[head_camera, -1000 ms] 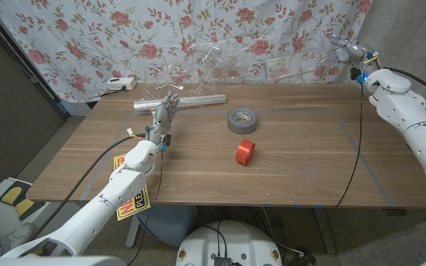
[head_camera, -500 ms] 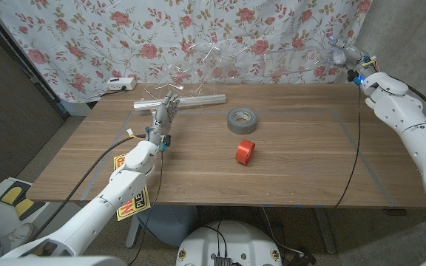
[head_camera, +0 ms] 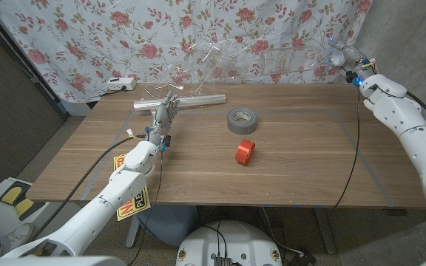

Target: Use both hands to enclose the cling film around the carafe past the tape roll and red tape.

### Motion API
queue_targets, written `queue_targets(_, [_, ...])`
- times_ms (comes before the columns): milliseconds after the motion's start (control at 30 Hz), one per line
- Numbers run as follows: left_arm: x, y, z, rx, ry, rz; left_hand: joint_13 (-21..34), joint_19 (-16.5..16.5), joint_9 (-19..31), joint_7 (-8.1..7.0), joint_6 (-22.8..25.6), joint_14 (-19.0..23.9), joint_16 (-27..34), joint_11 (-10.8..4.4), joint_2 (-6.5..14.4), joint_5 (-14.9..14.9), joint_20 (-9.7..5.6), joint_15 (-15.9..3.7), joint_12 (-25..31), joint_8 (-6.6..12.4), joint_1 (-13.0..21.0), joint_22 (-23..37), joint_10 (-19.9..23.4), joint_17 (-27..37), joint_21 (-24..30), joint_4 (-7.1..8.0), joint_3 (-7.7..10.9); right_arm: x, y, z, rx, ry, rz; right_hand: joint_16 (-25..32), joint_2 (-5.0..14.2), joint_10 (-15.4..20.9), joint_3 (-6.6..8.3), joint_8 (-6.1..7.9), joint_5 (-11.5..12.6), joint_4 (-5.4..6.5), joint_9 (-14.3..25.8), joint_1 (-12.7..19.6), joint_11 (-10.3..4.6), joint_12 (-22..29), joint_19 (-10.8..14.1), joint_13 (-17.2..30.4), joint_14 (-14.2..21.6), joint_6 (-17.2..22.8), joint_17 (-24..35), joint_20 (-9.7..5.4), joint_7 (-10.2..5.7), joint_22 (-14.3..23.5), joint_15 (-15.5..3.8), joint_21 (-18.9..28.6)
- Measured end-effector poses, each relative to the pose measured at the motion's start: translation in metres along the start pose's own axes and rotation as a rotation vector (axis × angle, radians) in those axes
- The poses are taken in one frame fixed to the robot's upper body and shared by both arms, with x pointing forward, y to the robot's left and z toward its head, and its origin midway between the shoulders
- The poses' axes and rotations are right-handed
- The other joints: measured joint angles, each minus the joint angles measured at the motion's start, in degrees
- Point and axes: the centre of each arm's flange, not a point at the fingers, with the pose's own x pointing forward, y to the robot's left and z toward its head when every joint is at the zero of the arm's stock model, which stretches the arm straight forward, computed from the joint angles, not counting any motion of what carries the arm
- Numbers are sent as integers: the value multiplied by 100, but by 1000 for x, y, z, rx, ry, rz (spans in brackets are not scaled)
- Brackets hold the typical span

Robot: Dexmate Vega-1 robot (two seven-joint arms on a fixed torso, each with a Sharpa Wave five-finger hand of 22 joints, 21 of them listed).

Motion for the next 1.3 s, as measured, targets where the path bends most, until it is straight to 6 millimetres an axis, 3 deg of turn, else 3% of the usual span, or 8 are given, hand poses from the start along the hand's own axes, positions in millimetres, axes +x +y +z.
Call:
queue_targets(600, [-2, 6, 11, 59, -19, 24, 0, 0, 0, 20, -21, -5, 0, -24, 41, 0, 0, 37, 0, -28, 41, 0, 24, 0, 0, -26, 26, -1, -2, 1, 17, -18, 6, 0, 5, 2, 63, 0, -41, -17, -1, -5, -2, 33, -32, -20, -1, 11, 4, 32, 8, -95, 0, 120])
queue_targets(933, [-4, 17, 26, 130, -49, 59, 0, 0, 0, 51, 11, -5, 0, -42, 40, 0, 0, 37, 0, -28, 41, 0, 42, 0, 0, -49, 50, -1, -5, 3, 21, -24, 5, 20, 8, 70, 109, 0, -41, -15, -1, -8, -112, 74, -62, -19, 0, 51, 3, 62, 28, -151, 0, 197])
queue_targets(1300, [-4, 26, 34, 185, -54, 82, 0, 0, 0, 51, 11, -4, 0, -10, 70, 0, 0, 37, 0, -28, 70, 0, 74, 0, 0, -73, 73, -4, -12, 7, 29, -33, -2, 86, 35, 60, 164, 0, -85, -22, -2, -35, -124, 99, -82, -39, 0, 62, -6, 82, 20, -186, 0, 275])
